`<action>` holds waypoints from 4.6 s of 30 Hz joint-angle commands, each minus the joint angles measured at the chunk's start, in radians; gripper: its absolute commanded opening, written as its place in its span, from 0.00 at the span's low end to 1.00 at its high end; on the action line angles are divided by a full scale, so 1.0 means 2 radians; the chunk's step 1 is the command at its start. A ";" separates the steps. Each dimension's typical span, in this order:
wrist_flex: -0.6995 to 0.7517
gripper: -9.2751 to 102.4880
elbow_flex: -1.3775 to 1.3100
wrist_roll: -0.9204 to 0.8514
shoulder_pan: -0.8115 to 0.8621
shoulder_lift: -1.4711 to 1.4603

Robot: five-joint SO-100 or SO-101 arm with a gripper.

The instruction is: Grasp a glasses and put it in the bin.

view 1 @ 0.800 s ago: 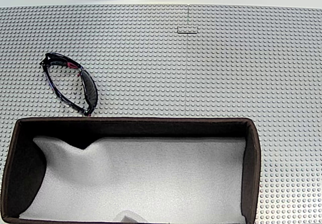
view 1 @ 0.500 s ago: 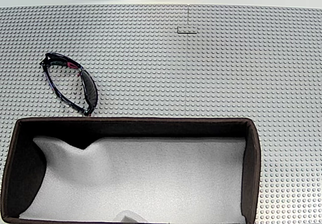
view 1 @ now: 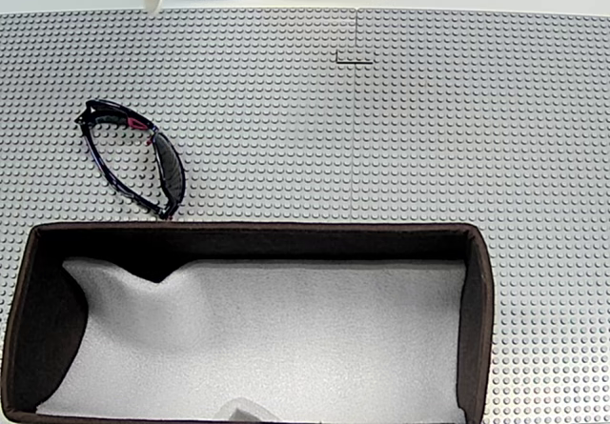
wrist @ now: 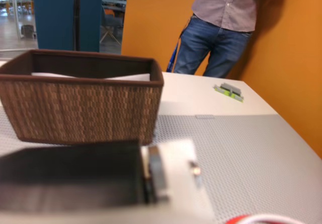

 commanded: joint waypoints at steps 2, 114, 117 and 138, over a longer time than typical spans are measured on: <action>0.036 0.08 -0.016 0.023 0.050 -0.046; 0.122 0.23 -0.851 0.042 -0.034 -0.755; 0.141 0.30 -0.851 0.046 -0.039 -0.762; 0.213 0.22 -0.977 0.031 -0.042 -0.643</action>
